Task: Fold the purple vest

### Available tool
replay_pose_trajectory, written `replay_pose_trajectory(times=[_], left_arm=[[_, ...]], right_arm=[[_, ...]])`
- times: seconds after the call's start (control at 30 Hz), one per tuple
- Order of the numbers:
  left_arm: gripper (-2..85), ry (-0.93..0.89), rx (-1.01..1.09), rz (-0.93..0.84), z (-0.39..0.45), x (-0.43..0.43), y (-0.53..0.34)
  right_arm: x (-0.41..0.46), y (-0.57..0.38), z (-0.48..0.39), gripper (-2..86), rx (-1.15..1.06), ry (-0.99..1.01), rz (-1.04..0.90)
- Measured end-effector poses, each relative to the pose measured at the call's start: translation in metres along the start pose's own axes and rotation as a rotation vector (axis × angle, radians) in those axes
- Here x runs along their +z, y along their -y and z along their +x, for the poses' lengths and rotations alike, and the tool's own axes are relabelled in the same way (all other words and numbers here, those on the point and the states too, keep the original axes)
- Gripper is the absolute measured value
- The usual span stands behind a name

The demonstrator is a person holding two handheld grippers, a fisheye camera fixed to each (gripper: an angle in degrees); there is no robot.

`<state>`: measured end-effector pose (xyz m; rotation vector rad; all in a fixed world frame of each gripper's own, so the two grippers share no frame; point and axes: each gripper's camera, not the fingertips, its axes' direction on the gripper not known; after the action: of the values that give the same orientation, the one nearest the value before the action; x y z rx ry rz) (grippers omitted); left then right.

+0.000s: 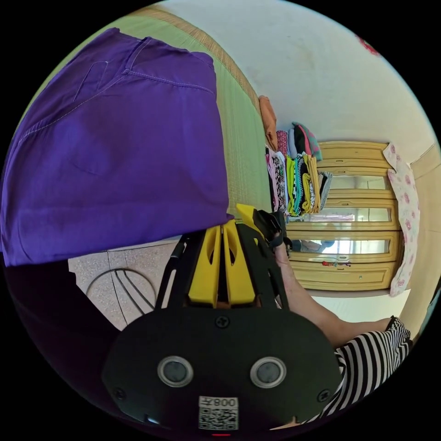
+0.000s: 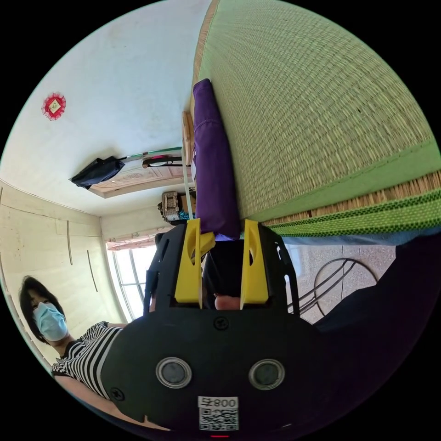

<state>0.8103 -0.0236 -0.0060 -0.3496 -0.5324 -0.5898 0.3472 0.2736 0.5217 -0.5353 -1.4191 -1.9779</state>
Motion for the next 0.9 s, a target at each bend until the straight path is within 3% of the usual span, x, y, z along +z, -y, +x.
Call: replay_pose_trajectory(times=[0.3, 0.57, 0.9], left_arm=[[0.1, -0.029, 0.096, -0.028, 0.001, -0.003, -0.012], [0.3, -0.009, 0.165, -0.053, -0.008, -0.012, -0.03], [4.5, 0.014, -0.049, 0.22, -0.096, -0.12, -0.087]], right_arm=[[0.033, 0.008, -0.011, 14.3, -0.016, 0.044, -0.046], [0.044, 0.012, -0.014, 9.1, 0.016, 0.027, -0.069], [0.041, 0.014, -0.063, 7.4, -0.057, 0.084, -0.066]])
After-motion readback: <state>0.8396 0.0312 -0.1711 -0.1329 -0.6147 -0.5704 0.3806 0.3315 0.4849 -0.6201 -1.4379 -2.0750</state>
